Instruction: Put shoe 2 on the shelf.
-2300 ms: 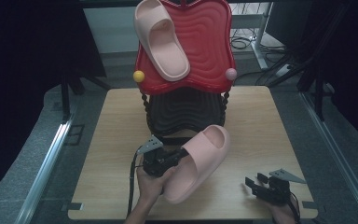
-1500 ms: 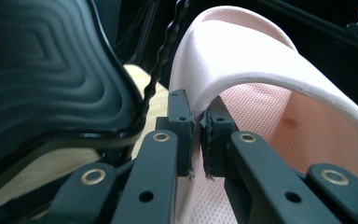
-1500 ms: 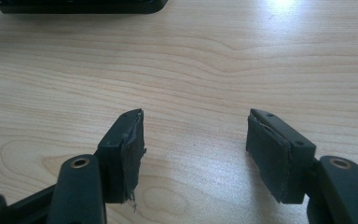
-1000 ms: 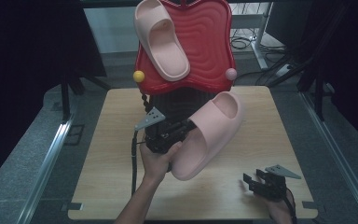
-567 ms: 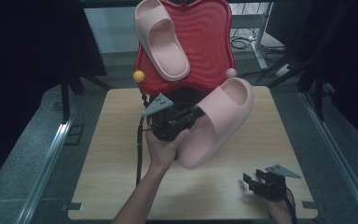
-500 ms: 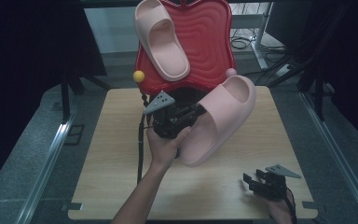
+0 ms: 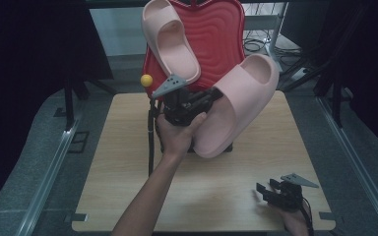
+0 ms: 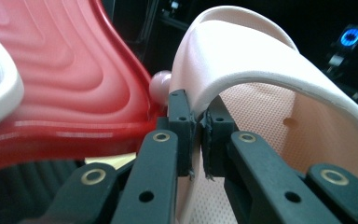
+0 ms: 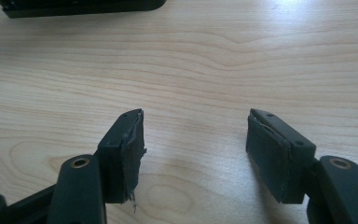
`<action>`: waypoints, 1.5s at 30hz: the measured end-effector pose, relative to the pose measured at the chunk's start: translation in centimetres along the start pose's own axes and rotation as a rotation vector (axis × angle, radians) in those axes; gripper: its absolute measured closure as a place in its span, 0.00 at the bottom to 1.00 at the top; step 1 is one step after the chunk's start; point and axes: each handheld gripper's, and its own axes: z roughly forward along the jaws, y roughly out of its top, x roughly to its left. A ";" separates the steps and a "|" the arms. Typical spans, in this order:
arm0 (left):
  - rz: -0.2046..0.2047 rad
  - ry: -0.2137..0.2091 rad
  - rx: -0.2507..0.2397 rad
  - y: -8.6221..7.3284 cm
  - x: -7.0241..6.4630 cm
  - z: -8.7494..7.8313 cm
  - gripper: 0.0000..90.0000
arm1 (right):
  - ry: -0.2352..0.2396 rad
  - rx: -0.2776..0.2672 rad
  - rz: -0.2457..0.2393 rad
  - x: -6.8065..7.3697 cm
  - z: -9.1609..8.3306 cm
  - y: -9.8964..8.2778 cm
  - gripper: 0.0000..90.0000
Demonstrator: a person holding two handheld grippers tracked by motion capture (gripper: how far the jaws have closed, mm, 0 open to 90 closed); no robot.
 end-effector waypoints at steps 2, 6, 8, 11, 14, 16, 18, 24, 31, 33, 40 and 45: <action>0.001 0.007 -0.009 0.6 0.1 0.1 0.94 | 0.011 0.004 0.001 0.0 0.0 0.0 0.41; -0.008 0.015 -0.024 1.8 0.3 0.1 0.94 | 0.016 0.005 0.001 0.1 0.0 0.0 0.41; -0.004 0.030 -0.025 2.3 0.5 0.1 0.94 | 0.019 0.003 0.003 0.0 0.0 0.0 0.41; 0.005 0.052 -0.028 2.8 0.7 0.2 0.94 | 0.019 0.002 0.007 0.0 0.0 0.0 0.41; 0.016 0.070 -0.027 3.4 1.0 0.2 0.94 | 0.019 0.004 0.005 0.0 0.0 0.0 0.41; 0.019 0.081 -0.028 3.7 1.1 0.3 0.94 | 0.018 0.003 0.003 0.0 0.0 0.0 0.41; 0.015 0.081 -0.029 4.0 1.3 0.5 0.94 | 0.019 0.003 0.004 0.0 0.0 0.0 0.41; 0.025 0.105 -0.033 4.9 1.3 1.2 0.94 | 0.021 0.003 0.008 -0.1 -0.1 0.0 0.41; 0.027 0.128 -0.048 6.0 1.3 2.1 0.94 | 0.023 0.002 0.008 -0.1 -0.1 -0.1 0.41; 0.024 0.136 -0.052 6.4 1.3 2.4 0.94 | 0.023 0.001 0.010 -0.1 -0.2 -0.1 0.41; 0.015 0.171 -0.063 7.5 1.5 3.4 0.94 | 0.023 0.003 0.004 0.0 -0.2 -0.1 0.41; 0.008 0.198 -0.069 7.8 1.8 4.3 0.94 | 0.021 0.004 0.000 0.0 -0.2 -0.2 0.41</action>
